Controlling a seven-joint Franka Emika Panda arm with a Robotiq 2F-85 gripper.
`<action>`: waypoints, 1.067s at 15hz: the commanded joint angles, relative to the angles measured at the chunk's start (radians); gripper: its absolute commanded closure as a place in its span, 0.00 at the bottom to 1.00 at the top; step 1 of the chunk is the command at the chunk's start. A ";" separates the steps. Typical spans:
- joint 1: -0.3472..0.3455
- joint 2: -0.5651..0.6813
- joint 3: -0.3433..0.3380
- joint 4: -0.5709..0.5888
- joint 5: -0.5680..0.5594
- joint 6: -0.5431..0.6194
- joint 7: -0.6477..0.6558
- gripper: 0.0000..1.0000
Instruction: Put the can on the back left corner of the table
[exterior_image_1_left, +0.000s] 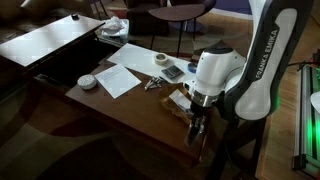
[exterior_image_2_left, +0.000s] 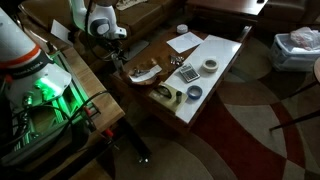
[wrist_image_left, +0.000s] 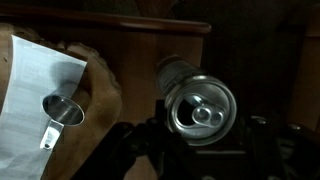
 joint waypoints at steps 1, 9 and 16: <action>-0.036 0.039 0.011 0.040 -0.028 -0.038 0.006 0.21; -0.044 0.034 0.008 0.041 -0.020 -0.044 0.016 0.00; -0.078 0.029 0.030 0.044 -0.029 -0.043 0.004 0.00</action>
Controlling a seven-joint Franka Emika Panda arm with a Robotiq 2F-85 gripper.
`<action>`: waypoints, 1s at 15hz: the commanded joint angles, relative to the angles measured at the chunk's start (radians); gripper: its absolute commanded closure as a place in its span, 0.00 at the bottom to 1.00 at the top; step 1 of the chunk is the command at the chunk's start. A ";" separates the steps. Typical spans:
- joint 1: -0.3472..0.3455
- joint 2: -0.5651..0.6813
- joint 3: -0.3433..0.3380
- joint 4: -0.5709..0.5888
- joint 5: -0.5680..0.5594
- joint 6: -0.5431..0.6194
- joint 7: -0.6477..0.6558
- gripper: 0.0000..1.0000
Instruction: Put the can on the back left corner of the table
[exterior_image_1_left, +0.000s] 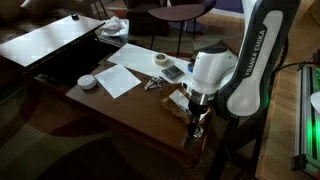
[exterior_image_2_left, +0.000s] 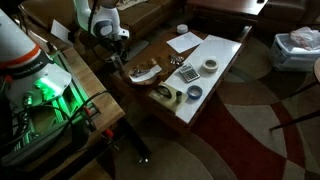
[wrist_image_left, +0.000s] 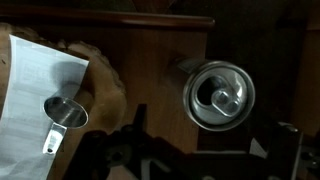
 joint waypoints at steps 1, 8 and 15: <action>-0.047 -0.001 0.028 0.008 -0.027 -0.020 0.000 0.00; -0.116 0.001 0.078 0.015 -0.037 0.015 -0.003 0.00; -0.134 -0.035 0.054 -0.130 0.001 0.503 0.141 0.00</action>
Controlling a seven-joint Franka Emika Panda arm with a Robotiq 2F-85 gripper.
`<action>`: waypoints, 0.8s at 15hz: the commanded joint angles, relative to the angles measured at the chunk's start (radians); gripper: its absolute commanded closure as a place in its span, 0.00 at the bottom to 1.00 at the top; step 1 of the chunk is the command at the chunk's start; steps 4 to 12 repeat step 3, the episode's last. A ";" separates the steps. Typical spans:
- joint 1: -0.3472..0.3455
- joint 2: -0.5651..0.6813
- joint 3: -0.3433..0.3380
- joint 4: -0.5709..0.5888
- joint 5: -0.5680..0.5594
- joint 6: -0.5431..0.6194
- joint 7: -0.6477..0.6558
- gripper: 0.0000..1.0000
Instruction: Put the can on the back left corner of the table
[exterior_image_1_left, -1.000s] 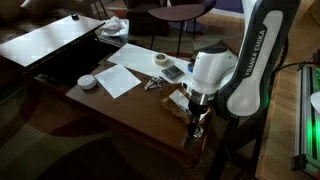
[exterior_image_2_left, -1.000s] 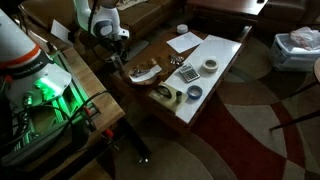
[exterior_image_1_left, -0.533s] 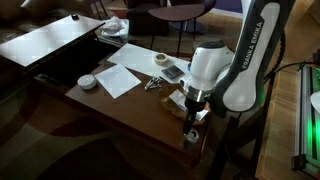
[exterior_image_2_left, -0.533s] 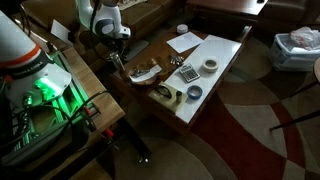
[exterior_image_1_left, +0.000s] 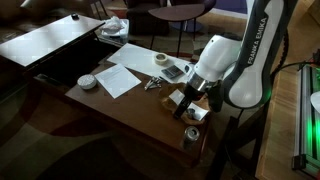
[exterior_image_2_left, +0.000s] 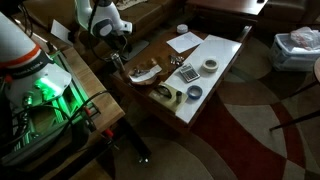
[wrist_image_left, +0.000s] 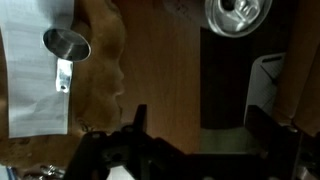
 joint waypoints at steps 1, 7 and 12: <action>-0.012 -0.016 -0.015 -0.092 0.005 0.253 0.093 0.00; 0.010 -0.007 -0.033 -0.064 -0.021 0.233 0.101 0.00; 0.010 -0.007 -0.033 -0.064 -0.021 0.233 0.101 0.00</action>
